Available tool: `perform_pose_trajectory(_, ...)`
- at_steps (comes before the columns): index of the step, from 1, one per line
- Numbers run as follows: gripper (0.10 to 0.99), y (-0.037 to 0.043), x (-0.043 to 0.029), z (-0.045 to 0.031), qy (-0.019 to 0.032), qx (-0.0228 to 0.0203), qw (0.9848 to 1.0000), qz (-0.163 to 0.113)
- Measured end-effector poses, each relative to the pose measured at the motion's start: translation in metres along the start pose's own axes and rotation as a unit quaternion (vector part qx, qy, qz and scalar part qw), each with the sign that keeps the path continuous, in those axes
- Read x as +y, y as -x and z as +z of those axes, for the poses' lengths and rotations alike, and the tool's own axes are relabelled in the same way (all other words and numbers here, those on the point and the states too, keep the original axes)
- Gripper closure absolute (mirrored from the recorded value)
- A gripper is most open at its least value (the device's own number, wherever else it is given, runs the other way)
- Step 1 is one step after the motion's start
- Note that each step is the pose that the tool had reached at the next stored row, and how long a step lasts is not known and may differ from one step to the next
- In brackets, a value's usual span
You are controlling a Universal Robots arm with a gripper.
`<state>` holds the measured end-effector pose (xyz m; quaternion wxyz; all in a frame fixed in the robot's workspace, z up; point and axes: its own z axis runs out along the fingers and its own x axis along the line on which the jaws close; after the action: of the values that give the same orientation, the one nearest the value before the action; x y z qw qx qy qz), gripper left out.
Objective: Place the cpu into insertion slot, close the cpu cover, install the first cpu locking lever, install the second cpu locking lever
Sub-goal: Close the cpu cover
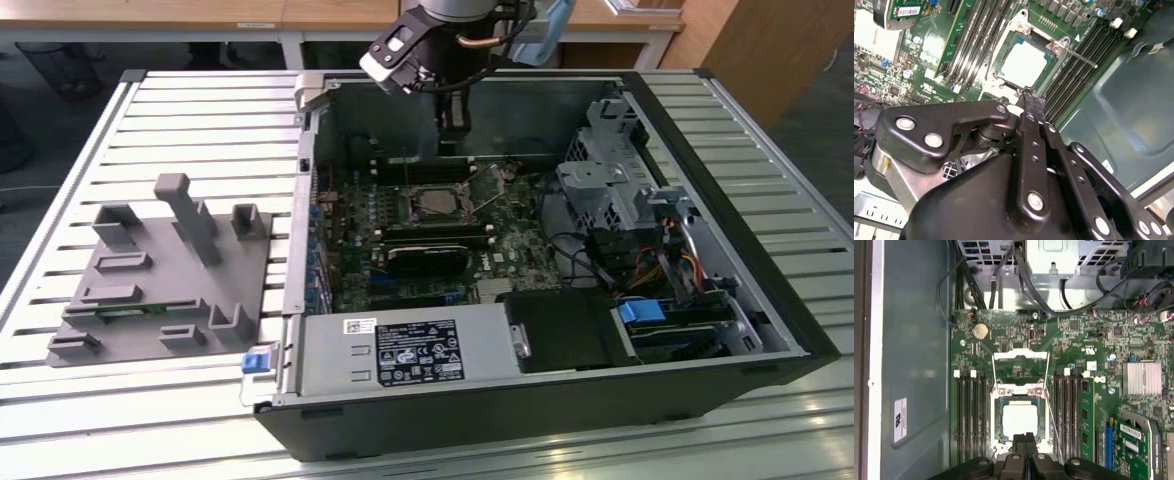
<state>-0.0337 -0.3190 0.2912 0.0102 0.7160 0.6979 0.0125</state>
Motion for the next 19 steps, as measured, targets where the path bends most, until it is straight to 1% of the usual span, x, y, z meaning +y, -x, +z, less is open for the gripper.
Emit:
perform_pose_trajectory(4,0.965,-0.0002,0.0067,0.0003,-0.0001,0.0001,1.0000,0.000)
perform_pose_trajectory(9,0.965,-0.0003,0.0113,0.0015,-0.0001,0.0002,1.0000,-0.003)
perform_pose_trajectory(15,0.965,0.0001,0.0128,0.0076,-0.0001,0.0002,1.0000,-0.004)
perform_pose_trajectory(19,0.965,0.0069,0.0130,0.0095,-0.0001,0.0002,1.0000,-0.004)
